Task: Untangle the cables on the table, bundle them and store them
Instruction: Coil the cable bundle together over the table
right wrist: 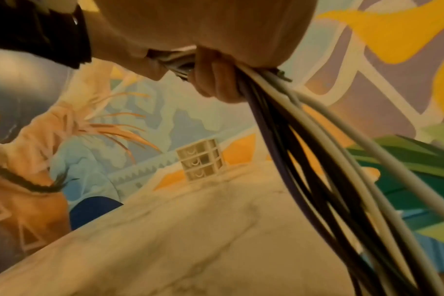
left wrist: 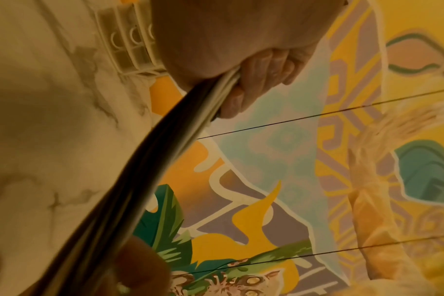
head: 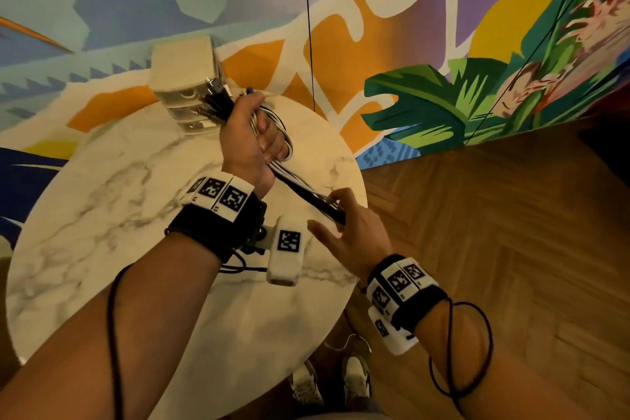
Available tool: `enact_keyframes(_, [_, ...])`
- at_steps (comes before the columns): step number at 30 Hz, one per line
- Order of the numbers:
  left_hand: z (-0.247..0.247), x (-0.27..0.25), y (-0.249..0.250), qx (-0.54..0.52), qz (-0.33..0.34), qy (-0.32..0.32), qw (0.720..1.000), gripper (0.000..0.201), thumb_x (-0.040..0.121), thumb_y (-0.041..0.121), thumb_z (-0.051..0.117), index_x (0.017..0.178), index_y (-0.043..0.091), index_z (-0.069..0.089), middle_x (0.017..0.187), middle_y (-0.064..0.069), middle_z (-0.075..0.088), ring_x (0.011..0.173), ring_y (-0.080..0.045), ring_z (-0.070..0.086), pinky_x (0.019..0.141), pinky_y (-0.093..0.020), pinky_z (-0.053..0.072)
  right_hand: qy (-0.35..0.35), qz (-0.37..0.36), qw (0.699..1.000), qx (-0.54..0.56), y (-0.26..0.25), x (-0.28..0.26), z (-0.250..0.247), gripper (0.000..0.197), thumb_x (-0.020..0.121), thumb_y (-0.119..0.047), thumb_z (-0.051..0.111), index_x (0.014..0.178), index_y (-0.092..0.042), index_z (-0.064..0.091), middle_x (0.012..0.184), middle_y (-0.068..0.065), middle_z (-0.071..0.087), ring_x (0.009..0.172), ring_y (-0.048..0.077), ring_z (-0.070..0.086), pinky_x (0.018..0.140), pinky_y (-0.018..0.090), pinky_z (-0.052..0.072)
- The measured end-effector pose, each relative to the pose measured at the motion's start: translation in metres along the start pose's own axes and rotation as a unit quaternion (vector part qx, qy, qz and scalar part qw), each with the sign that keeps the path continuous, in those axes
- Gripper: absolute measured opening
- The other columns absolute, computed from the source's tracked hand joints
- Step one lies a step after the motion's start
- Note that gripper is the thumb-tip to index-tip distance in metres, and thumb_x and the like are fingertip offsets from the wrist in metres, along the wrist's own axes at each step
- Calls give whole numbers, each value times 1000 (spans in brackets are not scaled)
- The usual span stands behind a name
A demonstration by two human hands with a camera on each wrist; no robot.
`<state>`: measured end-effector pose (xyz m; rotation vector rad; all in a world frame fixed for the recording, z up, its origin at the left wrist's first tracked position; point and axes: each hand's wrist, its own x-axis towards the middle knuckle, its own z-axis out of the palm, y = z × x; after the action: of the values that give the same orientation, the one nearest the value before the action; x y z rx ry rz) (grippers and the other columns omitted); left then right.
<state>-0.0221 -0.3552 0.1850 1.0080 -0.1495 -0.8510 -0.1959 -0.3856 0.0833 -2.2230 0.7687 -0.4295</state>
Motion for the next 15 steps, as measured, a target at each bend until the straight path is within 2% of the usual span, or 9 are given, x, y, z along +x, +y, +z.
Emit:
enact_keyframes(2, [1,2,1,-12,6,18,1000,45,90,30,48,52,17,29,33,4,22,27,-12,16,36,-16,20,47,-25,999,-11,7,6,2,40,88,-54,51,110,-21,52,88,-5,66,71,19,63,61,31,50])
enact_keyframes(3, [1,3,0,-19,8,28,999,45,90,31,48,52,18,29,33,4,22,27,-12,16,36,-16,20,70,-54,996,-21,11,8,1,35,90,-50,51,106,-19,56,87,-4,68,68,20,63,58,31,49])
enact_keyframes(5, [-1,6,1,-29,14,45,998,45,90,31,49,51,18,29,34,4,22,29,-12,16,37,-16,20,82,-83,992,-42,15,11,-1,32,92,-48,48,91,-18,59,68,-7,60,55,16,52,50,28,39])
enact_keyframes(7, [-2,9,5,-40,26,53,998,44,89,31,49,52,19,28,34,4,22,29,-13,16,38,-17,19,37,-53,998,3,14,16,-5,35,94,-47,47,76,-17,52,56,-9,43,49,10,37,49,28,28])
enact_keyframes(8, [-2,11,7,-44,32,55,997,44,89,30,49,52,19,28,34,4,21,30,-13,15,38,-18,18,-3,-23,998,56,10,19,-8,38,95,-45,46,72,-16,49,56,-8,40,50,10,35,50,29,28])
enact_keyframes(10, [-1,15,16,-52,43,61,996,43,89,29,48,52,19,27,35,4,21,30,-13,14,39,-18,17,-51,29,985,161,4,24,-13,41,96,-43,45,68,-14,51,59,1,44,54,14,39,57,33,36])
enact_keyframes(12, [2,18,23,-60,53,63,995,43,89,29,49,53,20,28,35,5,22,31,-13,14,40,-19,17,-59,62,973,216,-2,26,-17,41,97,-41,45,67,-14,55,60,8,47,55,16,43,60,34,37])
enact_keyframes(15, [1,17,24,-65,57,41,995,43,90,30,48,53,19,28,35,4,22,30,-13,15,39,-20,18,-74,132,945,289,-6,25,-19,45,97,-41,43,63,-13,51,54,8,36,46,16,32,49,28,26])
